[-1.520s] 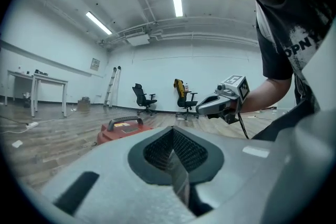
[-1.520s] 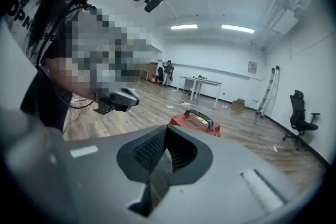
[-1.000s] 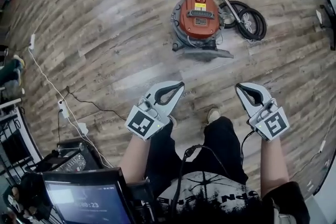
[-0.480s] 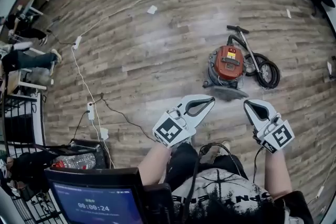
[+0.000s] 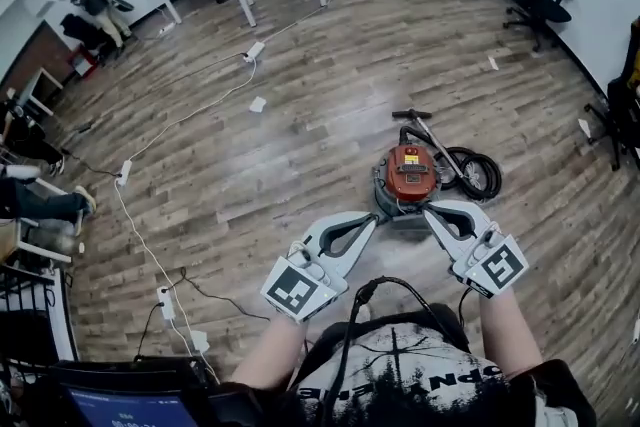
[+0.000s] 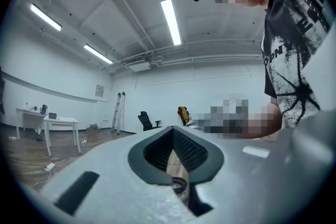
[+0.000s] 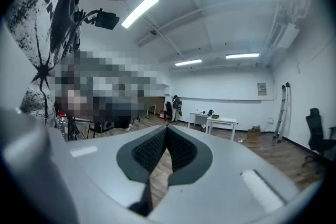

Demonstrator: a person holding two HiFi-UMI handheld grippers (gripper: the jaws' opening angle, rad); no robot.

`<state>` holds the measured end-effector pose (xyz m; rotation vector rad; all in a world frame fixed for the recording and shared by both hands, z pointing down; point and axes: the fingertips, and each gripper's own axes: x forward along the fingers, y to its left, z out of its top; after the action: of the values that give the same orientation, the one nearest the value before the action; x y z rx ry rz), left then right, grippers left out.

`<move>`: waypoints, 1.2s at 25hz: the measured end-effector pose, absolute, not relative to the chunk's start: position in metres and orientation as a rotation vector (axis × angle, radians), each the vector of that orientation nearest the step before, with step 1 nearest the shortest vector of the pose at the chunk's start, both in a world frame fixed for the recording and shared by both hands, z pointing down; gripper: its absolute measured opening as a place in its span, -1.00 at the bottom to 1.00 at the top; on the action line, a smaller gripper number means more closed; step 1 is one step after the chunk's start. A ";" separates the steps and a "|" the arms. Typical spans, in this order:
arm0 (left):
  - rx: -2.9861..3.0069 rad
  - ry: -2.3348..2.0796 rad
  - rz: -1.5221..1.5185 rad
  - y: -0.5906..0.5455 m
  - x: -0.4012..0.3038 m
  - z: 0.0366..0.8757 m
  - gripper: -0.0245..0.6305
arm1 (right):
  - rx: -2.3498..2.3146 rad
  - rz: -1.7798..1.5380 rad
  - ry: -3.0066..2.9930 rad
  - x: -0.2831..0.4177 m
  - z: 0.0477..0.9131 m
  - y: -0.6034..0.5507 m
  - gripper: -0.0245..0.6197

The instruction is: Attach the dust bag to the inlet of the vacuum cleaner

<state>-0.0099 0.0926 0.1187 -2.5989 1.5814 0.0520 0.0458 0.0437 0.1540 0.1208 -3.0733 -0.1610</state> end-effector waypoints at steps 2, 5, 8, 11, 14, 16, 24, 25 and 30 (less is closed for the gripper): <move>-2.589 1.564 0.041 0.100 -0.014 0.114 -0.92 | 0.121 -0.190 -3.070 0.039 0.149 0.054 -0.90; -2.589 1.583 0.038 0.108 -0.018 0.112 -0.92 | 0.102 -0.245 -3.055 0.034 0.148 0.064 -0.90; -2.609 1.640 0.030 0.113 -0.019 0.119 -0.92 | 0.058 -0.294 -3.049 0.032 0.152 0.069 -0.90; -2.621 1.667 -0.018 0.121 -0.018 0.127 -0.92 | 0.026 -0.252 -3.060 0.027 0.156 0.075 -0.90; -2.597 1.666 -0.001 0.123 -0.014 0.122 -0.92 | 0.032 -0.192 -3.054 0.028 0.157 0.077 -0.90; -2.571 1.650 0.030 0.122 -0.013 0.113 -0.92 | 0.042 -0.197 -3.054 0.028 0.155 0.075 -0.90; -2.572 1.634 -0.008 0.127 -0.027 0.110 -0.92 | 0.035 -0.212 -3.059 0.013 0.149 0.084 -0.90; -2.574 1.631 -0.012 0.128 -0.027 0.112 -0.92 | 0.038 -0.212 -3.059 0.013 0.152 0.086 -0.90; -2.587 1.593 -0.025 0.129 -0.026 0.115 -0.92 | 0.046 -0.213 -3.057 0.013 0.158 0.091 -0.90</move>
<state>-0.0261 0.1287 0.1153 -2.5875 1.5929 -0.0250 0.0135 0.0907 0.1579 0.0457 -3.0570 -0.2128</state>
